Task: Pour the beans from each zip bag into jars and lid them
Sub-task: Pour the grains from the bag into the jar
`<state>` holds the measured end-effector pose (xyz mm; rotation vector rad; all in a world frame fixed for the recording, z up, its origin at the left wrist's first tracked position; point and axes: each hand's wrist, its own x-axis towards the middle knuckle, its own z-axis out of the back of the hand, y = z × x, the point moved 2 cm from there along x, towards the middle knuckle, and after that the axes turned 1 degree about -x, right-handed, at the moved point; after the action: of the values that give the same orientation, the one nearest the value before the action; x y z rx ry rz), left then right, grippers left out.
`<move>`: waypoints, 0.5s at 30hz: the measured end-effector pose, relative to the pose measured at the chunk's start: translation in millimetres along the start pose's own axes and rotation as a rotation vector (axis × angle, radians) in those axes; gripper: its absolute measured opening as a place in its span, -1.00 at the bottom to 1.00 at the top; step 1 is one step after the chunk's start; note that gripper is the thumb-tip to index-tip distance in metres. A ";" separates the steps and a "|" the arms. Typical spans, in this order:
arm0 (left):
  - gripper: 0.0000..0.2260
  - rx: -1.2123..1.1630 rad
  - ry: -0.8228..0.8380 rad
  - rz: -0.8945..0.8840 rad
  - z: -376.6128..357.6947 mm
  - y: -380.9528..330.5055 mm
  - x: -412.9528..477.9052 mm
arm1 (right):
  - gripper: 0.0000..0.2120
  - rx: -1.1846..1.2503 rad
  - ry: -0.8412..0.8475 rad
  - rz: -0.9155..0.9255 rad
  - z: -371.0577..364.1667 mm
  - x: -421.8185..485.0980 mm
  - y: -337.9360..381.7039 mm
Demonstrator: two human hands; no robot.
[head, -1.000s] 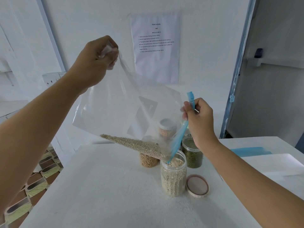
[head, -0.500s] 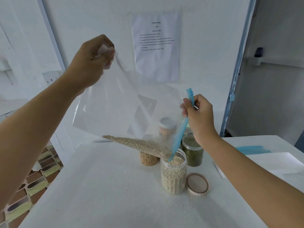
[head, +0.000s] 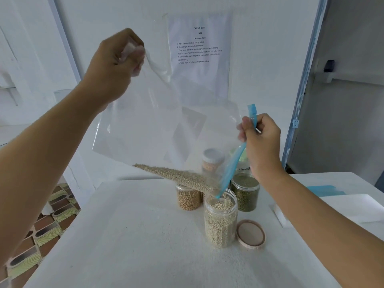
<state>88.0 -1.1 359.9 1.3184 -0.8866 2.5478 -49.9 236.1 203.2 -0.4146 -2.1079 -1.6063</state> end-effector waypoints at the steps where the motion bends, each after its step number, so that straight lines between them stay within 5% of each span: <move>1: -0.76 0.005 0.008 -0.012 -0.3 -2.8 1.1 | -0.78 -0.007 0.008 -0.009 0.3 0.4 -1.5; 15: -0.79 0.044 0.068 -0.024 -7.7 -2.7 1.0 | -0.80 -0.080 0.069 -0.026 -0.7 -2.7 -10.3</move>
<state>82.9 5.3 358.5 1.2377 -0.8024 2.5911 -52.7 232.7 193.4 -0.3532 -2.0113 -1.6990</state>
